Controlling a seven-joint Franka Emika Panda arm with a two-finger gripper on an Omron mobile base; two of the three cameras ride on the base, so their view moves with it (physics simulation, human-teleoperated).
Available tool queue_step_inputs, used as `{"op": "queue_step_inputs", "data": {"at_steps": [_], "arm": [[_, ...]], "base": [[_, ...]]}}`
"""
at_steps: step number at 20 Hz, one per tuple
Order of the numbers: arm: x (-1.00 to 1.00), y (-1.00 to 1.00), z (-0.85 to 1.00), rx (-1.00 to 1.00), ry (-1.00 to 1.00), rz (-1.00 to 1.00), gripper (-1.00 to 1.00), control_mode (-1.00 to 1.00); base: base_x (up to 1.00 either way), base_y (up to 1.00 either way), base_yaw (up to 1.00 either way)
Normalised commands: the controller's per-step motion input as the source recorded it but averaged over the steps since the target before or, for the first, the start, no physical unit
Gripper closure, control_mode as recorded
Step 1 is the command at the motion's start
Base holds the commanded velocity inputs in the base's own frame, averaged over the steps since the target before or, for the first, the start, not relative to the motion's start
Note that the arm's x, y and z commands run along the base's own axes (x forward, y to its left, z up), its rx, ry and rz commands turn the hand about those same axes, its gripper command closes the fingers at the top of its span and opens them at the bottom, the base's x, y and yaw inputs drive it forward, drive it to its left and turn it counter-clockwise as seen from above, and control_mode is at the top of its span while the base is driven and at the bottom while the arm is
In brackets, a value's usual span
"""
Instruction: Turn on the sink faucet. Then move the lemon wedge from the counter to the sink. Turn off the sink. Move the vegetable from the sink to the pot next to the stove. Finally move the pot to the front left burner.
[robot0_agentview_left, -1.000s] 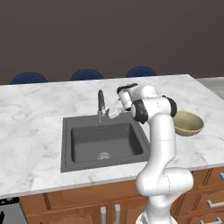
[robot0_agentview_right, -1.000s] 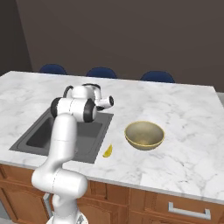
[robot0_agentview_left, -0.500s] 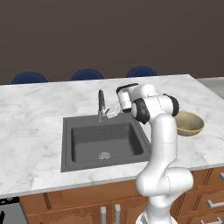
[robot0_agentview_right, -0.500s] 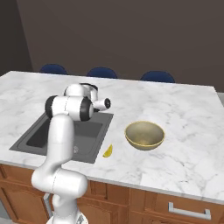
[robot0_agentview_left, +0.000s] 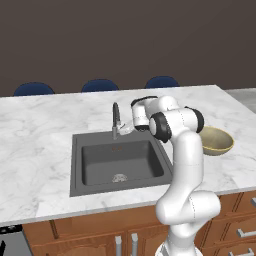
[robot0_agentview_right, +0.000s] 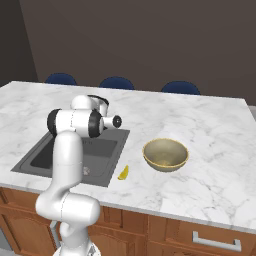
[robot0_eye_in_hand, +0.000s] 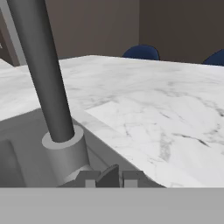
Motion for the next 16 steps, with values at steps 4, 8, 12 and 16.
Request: {"op": "queue_step_inputs", "data": {"at_steps": [4,8,12,16], "arm": [[0.02,-0.26,-0.05,0.04,0.01,0.0,1.0,-1.0],[0.0,-0.42,-0.07,0.05,0.0,-0.01,1.0,-1.0],[0.0,-0.49,-0.09,0.05,0.0,0.0,1.0,-1.0],[0.0,-0.53,-0.18,0.03,0.04,0.0,1.0,-1.0]], "base": [[0.0,0.0,0.0],[0.0,0.0,0.0],[0.0,0.0,0.0],[0.0,0.0,0.0]]}}
